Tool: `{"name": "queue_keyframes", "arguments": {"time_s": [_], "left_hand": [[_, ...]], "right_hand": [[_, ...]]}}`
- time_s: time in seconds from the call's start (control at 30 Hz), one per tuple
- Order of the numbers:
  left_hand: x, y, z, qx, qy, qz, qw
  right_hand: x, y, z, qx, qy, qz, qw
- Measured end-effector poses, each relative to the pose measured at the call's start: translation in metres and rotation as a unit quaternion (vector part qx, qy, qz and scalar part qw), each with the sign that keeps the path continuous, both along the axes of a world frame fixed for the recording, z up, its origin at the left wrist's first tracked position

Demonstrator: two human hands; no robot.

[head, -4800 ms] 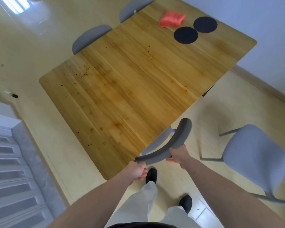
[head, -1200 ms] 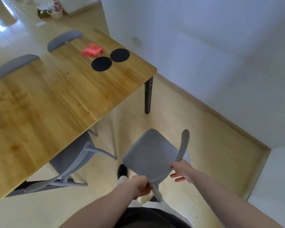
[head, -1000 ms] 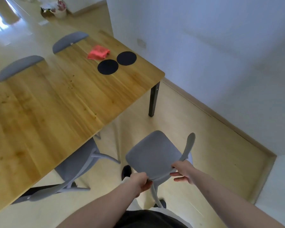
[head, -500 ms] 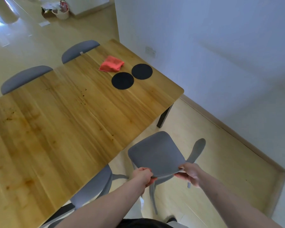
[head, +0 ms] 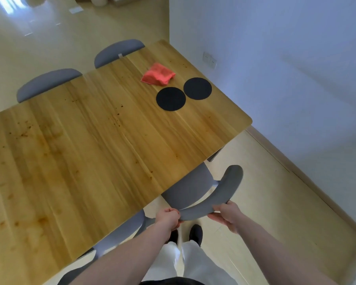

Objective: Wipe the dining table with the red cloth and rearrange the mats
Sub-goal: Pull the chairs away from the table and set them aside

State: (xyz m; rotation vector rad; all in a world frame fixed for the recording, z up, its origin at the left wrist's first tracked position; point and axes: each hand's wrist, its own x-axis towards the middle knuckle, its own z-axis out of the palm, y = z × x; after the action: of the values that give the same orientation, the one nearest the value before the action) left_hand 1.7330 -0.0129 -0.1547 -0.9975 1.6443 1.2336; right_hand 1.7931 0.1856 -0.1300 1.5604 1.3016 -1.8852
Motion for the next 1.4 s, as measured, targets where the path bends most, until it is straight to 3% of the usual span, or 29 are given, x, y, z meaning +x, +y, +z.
{"name": "queue_keyframes", "arguments": {"time_s": [0.17, 0.4, 0.7, 0.8, 0.9, 0.97, 1.17, 1.4], "left_hand": [[-0.002, -0.008, -0.022, -0.068, -0.015, -0.037, 0.997], [-0.011, 0.026, -0.032, -0.065, -0.030, 0.004, 0.997], [-0.058, 0.031, -0.037, -0.150, 0.044, 0.014, 0.988], [-0.062, 0.020, -0.023, -0.159, 0.053, -0.050, 0.985], [-0.055, 0.002, -0.012, -0.158, 0.064, -0.205, 0.964], [-0.049, -0.014, -0.007, -0.164, 0.087, -0.301, 0.935], [-0.034, -0.050, 0.006, -0.173, 0.114, -0.430, 0.879], [-0.039, -0.091, 0.008, -0.132, 0.169, -0.486, 0.847]], "right_hand": [[-0.007, -0.003, -0.013, -0.019, -0.017, 0.046, 0.999], [-0.020, 0.026, -0.036, -0.024, -0.012, 0.037, 0.999], [-0.078, 0.026, -0.040, -0.012, 0.015, 0.081, 0.997], [-0.081, 0.018, -0.039, -0.018, -0.005, 0.155, 0.988], [-0.069, 0.012, -0.046, 0.048, -0.020, 0.295, 0.954], [-0.065, 0.008, -0.047, 0.090, -0.015, 0.324, 0.942], [-0.056, -0.002, -0.034, 0.141, -0.029, 0.338, 0.930], [-0.026, -0.037, -0.033, 0.158, -0.064, 0.278, 0.945]]}}
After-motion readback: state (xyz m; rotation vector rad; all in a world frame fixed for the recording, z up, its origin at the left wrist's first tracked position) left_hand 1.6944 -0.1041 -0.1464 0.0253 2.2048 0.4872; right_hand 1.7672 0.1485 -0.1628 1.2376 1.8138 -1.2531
